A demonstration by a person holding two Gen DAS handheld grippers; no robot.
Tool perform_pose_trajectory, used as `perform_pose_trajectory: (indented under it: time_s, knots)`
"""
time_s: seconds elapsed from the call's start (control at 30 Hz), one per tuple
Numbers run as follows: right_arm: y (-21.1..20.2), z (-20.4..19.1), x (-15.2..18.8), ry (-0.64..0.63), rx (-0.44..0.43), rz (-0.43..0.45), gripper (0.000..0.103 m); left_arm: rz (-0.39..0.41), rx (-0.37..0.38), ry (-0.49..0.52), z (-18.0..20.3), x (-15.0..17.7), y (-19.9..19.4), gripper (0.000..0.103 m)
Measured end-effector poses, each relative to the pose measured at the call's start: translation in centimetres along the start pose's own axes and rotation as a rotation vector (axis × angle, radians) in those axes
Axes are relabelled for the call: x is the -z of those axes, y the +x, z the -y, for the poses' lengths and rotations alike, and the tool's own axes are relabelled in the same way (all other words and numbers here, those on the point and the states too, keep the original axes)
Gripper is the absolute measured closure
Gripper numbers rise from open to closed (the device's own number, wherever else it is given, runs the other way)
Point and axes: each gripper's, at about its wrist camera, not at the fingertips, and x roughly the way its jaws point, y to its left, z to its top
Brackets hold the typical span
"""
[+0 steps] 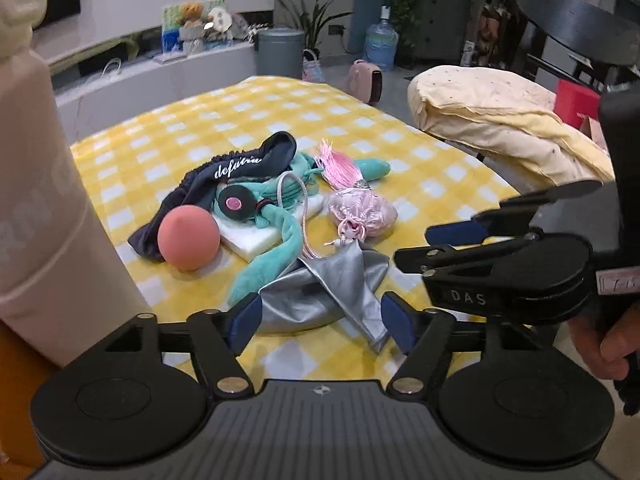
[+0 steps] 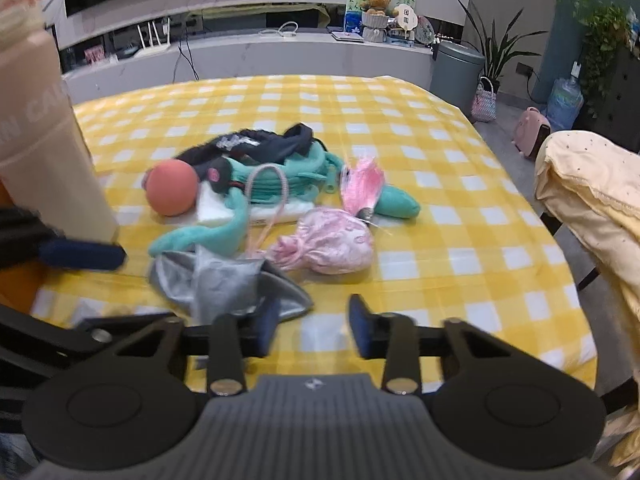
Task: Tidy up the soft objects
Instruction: 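Grasp the grey silver fabric with the left gripper while the right gripper grasps the pink satin bag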
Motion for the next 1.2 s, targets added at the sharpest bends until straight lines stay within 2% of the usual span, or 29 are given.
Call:
perform_pose_trajectory:
  time_s: [0.13, 0.23, 0.37, 0.47, 0.6, 0.73, 0.8, 0.83, 0.87, 0.93, 1.07, 1.13, 1.17, 1.2]
  knots:
    - [1.1, 1.7, -0.1, 0.013, 0.028, -0.028, 0.073, -0.026, -0.009, -0.123, -0.9, -0.3, 1.8, 0.022]
    - [1.6, 2.9, -0.2, 0.029, 0.037, -0.043, 0.073, -0.035, -0.048, -0.190, -1.0, -0.1, 3.1, 0.022]
    - [2.1, 3.0, -0.5, 0.009, 0.008, -0.047, 0.074, -0.039, -0.066, -0.206, -0.7, 0.3, 4.2, 0.022]
    - [3.1, 2.6, -0.5, -0.011, 0.008, -0.050, 0.081, -0.037, -0.049, -0.223, -0.8, 0.3, 4.4, 0.020]
    - [4.0, 2.3, -0.4, -0.008, -0.018, -0.062, 0.083, -0.033, -0.058, -0.239, -0.9, 0.1, 4.5, 0.027]
    - [4.0, 2.1, -0.3, -0.010, -0.044, -0.058, 0.087, -0.033, -0.053, -0.258, -0.9, 0.0, 4.5, 0.046]
    - [3.9, 1.8, -0.2, -0.016, -0.069, -0.057, 0.093, -0.032, -0.046, -0.269, -1.2, 0.0, 4.5, 0.055]
    - [3.8, 1.6, -0.2, -0.020, -0.086, -0.056, 0.093, -0.033, -0.040, -0.268, -1.3, 0.0, 4.5, 0.064]
    - [3.7, 1.5, -0.1, -0.020, -0.112, -0.056, 0.093, -0.035, -0.039, -0.267, -1.4, 0.0, 4.4, 0.079]
    - [3.5, 0.9, 0.0, -0.036, -0.123, -0.054, 0.093, -0.046, -0.041, -0.259, -1.4, 0.0, 4.4, 0.095]
    - [3.2, 0.7, -0.2, -0.051, -0.108, -0.046, 0.092, -0.038, -0.060, -0.259, -1.6, 0.2, 3.4, 0.101]
    - [2.7, 1.2, -0.6, -0.038, -0.111, -0.022, 0.073, -0.044, -0.094, -0.272, -1.9, 0.3, 2.8, 0.101]
    - [2.4, 1.4, -0.9, -0.038, -0.108, -0.010, 0.055, -0.043, -0.105, -0.276, -2.1, 0.2, 2.5, 0.101]
    - [2.3, 1.5, -1.1, -0.042, -0.101, 0.003, 0.042, -0.038, -0.114, -0.276, -2.3, 0.1, 2.3, 0.101]
